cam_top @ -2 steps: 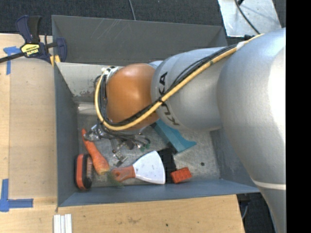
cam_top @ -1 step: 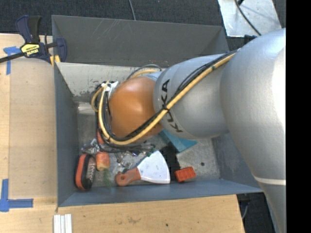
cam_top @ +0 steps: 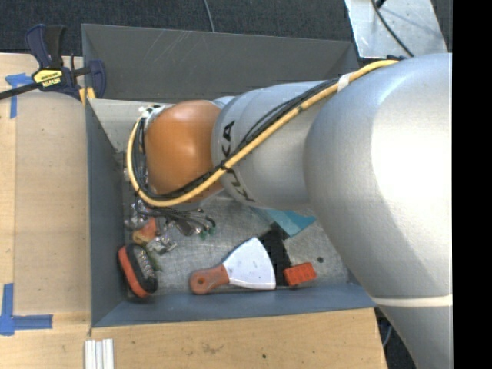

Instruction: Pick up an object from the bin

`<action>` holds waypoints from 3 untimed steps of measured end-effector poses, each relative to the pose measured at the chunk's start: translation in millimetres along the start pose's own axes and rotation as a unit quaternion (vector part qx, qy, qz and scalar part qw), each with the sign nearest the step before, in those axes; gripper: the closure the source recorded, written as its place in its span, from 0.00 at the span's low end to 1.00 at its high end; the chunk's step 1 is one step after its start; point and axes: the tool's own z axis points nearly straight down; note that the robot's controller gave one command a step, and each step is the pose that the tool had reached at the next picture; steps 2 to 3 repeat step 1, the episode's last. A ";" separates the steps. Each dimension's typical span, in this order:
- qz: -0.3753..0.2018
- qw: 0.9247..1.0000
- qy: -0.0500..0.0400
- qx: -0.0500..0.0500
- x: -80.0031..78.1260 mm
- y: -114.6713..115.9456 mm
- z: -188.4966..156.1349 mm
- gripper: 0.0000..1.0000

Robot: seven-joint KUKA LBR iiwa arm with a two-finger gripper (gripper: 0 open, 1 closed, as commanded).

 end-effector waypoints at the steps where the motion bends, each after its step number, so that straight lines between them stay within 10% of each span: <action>1: 0.000 1.000 0.000 0.000 -0.2 0.0 0.0 1.00; 3: 0.000 1.000 0.000 0.000 -0.2 0.0 0.0 1.00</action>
Offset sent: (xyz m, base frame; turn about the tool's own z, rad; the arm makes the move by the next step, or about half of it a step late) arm 0.0000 -0.0024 0.0192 -0.0071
